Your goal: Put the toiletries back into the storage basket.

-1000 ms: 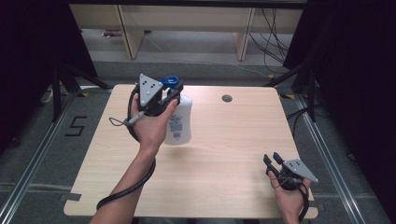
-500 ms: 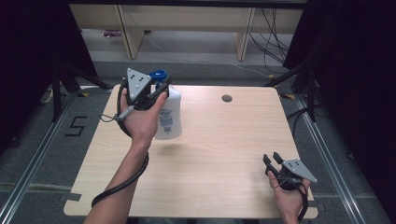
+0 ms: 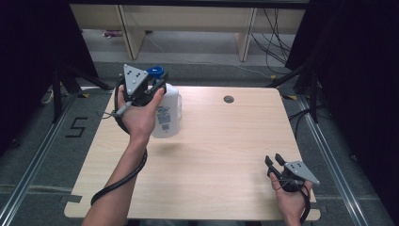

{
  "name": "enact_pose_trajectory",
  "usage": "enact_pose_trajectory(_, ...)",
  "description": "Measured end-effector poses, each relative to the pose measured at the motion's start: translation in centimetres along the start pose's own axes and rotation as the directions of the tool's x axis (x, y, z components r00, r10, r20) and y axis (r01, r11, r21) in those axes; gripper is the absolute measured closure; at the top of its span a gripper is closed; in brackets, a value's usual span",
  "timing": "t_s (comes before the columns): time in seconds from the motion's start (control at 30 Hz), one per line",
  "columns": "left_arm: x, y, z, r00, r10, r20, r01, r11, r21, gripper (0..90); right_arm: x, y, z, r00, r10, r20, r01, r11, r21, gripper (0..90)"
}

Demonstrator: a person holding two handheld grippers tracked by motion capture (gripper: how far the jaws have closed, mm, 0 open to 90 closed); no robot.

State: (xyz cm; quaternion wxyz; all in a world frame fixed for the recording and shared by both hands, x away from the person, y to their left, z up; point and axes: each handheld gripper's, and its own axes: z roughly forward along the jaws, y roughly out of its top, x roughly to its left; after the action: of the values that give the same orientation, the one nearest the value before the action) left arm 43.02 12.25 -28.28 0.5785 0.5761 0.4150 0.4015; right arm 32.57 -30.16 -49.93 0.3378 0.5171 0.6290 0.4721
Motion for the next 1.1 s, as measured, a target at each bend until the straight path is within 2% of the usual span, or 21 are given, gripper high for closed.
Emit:
enact_pose_trajectory(0.13,0.3,0.2,0.3,1.0,0.004,0.004,-0.004,1.0,0.001,60.0,0.0,0.0,0.0,1.0,-0.004,0.0,0.004,1.0,-0.002,56.9)
enact_pose_trajectory(0.17,0.4,0.3,0.4,1.0,0.005,0.004,-0.005,1.0,0.001,60.0,-0.1,0.0,0.0,0.9997,-0.019,0.012,0.019,0.9998,-0.003,57.0)
enact_pose_trajectory(0.27,0.6,0.5,0.7,1.0,0.007,0.003,-0.007,1.0,-0.001,60.0,-0.1,0.0,-0.2,0.9992,-0.025,0.031,0.025,0.9996,0.015,56.9)
enact_pose_trajectory(0.3,0.7,0.5,0.8,1.0,0.007,0.004,-0.007,1.0,-0.004,60.0,-0.1,0.0,0.0,0.9998,-0.017,0.012,0.017,0.9999,-0.003,56.9)
enact_pose_trajectory(0.47,1.2,0.8,1.2,1.0,0.009,0.004,-0.008,0.9999,-0.008,60.0,-0.1,-0.1,-0.1,0.9995,-0.018,0.027,0.018,0.9998,0.0,56.9)
enact_pose_trajectory(0.5,1.3,0.8,1.3,1.0,0.009,0.003,-0.009,0.9999,-0.009,60.0,0.2,-0.1,-0.1,0.9995,0.017,0.026,-0.017,0.9998,0.007,56.9)
enact_pose_trajectory(0.53,1.3,0.9,1.4,1.0,0.009,0.003,-0.009,0.9999,-0.007,60.0,0.2,-0.1,-0.1,0.9995,0.02,0.026,-0.02,0.9998,0.008,56.9)
enact_pose_trajectory(0.6,1.5,1.0,1.6,1.0,0.008,0.003,-0.008,0.9999,-0.009,60.0,-0.1,-0.1,-0.1,0.9996,-0.01,0.027,0.01,1.0,0.001,56.8)
enact_pose_trajectory(0.67,1.7,1.1,1.8,1.0,0.004,0.004,-0.004,0.9999,-0.011,60.0,-0.1,-0.1,-0.1,0.9999,-0.005,0.015,0.005,1.0,0.004,56.8)
enact_pose_trajectory(1.0,2.5,1.6,2.6,1.0,-0.003,0.008,0.003,0.9999,-0.01,60.0,-0.1,-0.1,0.0,0.9998,-0.006,0.02,0.006,1.0,0.002,56.7)
enact_pose_trajectory(1.03,2.6,1.6,2.7,1.0,-0.004,0.008,0.004,0.9999,-0.01,60.0,0.1,-0.2,-0.2,0.999,0.031,0.032,-0.031,0.9994,0.012,56.7)
enact_pose_trajectory(1.07,2.7,1.7,2.8,1.0,-0.003,0.007,0.003,1.0,-0.009,60.0,-0.2,-0.2,-0.1,0.9994,-0.012,0.033,0.012,0.9999,0.003,56.7)
enact_pose_trajectory(1.1,2.7,1.7,2.8,1.0,-0.002,0.007,0.002,1.0,-0.008,60.0,-0.2,-0.2,-0.1,0.9992,-0.019,0.035,0.019,0.9998,0.001,56.7)
